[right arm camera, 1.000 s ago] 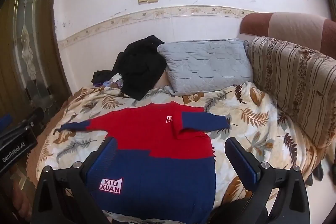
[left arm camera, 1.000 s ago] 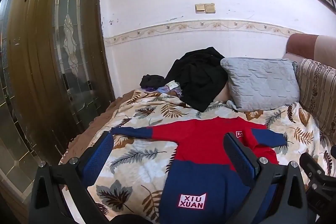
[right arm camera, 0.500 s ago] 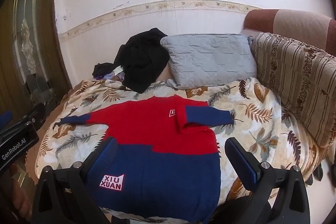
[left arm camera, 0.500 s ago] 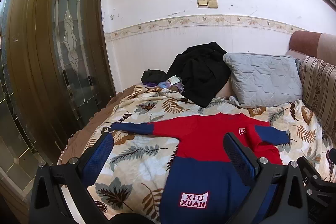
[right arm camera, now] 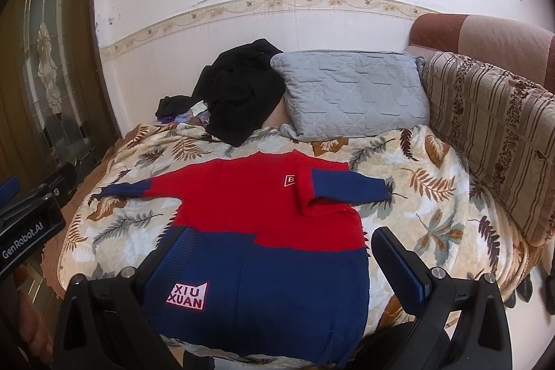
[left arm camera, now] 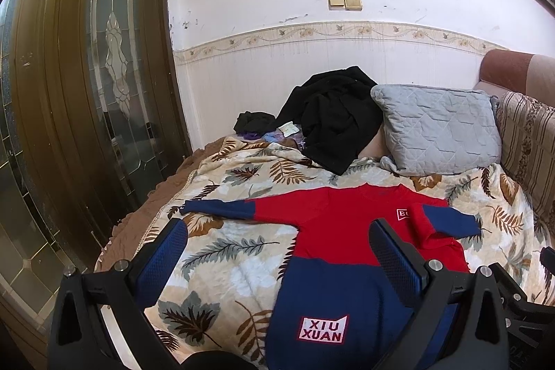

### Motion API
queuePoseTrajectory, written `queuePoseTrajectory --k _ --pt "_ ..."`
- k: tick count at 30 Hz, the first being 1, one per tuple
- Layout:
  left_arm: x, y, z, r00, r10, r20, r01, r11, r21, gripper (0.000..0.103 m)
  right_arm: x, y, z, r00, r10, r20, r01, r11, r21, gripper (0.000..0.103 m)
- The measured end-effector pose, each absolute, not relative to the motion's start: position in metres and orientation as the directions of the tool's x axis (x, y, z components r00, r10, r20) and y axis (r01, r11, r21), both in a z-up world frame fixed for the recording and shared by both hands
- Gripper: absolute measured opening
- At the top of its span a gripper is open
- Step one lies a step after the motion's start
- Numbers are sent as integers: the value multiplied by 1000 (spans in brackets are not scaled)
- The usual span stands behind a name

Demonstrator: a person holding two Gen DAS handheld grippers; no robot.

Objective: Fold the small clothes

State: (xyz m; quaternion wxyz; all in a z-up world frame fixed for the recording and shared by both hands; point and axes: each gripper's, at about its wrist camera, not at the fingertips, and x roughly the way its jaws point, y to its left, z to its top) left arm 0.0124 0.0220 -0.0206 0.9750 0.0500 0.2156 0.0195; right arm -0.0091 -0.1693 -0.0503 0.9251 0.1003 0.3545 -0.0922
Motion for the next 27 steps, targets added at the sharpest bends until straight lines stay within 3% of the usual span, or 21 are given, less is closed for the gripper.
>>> queuePoseTrajectory --k 27 --pt "22 25 -25 895 65 -441 -20 994 106 103 1 -163 -61 713 -68 -698 220 967 130 103"
